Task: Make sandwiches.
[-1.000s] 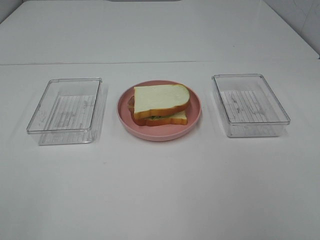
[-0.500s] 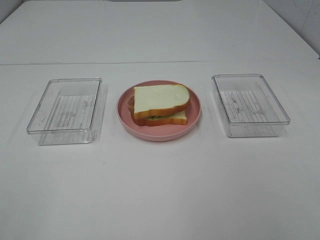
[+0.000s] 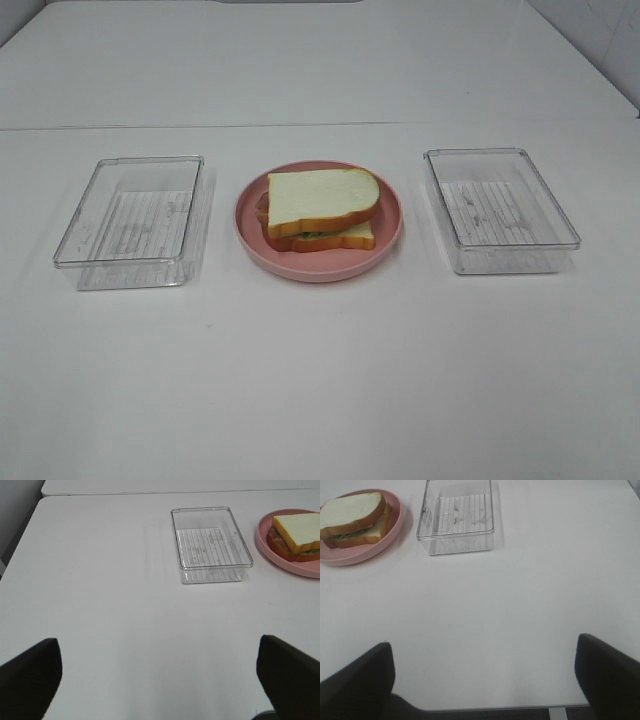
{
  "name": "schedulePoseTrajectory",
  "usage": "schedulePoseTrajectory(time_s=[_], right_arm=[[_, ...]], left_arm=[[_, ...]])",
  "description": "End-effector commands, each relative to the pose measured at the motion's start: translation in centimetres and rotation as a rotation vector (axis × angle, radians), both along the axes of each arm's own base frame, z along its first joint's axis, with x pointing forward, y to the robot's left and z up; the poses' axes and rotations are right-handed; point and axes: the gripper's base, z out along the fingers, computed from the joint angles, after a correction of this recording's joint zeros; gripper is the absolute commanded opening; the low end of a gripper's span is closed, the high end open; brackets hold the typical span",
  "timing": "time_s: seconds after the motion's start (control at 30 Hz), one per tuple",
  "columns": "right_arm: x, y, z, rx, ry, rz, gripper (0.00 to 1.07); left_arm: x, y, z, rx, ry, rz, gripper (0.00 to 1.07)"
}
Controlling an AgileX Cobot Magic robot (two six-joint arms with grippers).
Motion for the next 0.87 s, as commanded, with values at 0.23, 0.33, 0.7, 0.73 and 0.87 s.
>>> schedulePoseTrajectory(time_s=[0.23,0.33,0.7,0.73,0.87], right_arm=[[-0.23,0.02,-0.04,-0.005,-0.027,-0.017,0.94],[-0.42,0.08,-0.06,-0.005,-0.04,-0.075,0.94],[-0.43,0.09,-0.06,-0.005,-0.04,-0.085,0.94],[-0.43,0.09,-0.06,-0.005,-0.04,-0.085,0.94],[-0.43,0.09,-0.06,-0.005,-0.04,-0.085,0.94]], left_arm=[[-0.16,-0.06,-0.03,-0.008,-0.015,0.0,0.98],[-0.16,-0.06,-0.03,-0.008,-0.015,0.0,0.98],[-0.16,-0.06,-0.03,-0.005,-0.015,-0.002,0.98],[-0.16,-0.06,-0.03,-0.005,-0.015,-0.002,0.98],[-0.16,-0.06,-0.03,-0.005,-0.015,-0.002,0.98]])
